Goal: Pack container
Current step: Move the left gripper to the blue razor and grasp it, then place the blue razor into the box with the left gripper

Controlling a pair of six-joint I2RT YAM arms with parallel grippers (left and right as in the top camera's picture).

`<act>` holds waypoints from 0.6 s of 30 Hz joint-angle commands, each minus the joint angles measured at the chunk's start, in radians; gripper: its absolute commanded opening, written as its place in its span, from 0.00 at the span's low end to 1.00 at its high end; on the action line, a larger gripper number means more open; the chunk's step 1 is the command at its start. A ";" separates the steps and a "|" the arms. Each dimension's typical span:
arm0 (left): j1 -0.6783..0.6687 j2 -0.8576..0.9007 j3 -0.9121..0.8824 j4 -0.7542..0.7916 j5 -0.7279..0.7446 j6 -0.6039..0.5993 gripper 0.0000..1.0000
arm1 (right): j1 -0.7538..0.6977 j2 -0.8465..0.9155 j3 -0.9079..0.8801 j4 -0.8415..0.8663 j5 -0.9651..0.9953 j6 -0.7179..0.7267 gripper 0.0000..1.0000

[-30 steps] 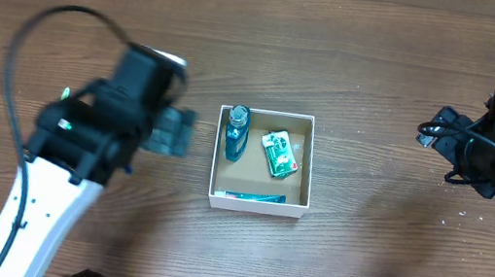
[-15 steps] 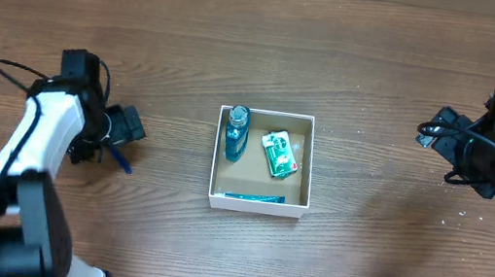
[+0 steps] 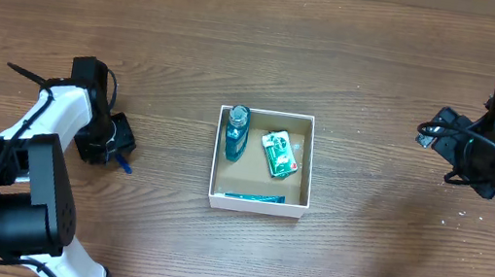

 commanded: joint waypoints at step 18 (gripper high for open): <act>-0.473 -0.605 0.183 -0.086 -0.010 0.373 0.04 | -0.003 -0.006 0.002 0.010 0.002 -0.005 1.00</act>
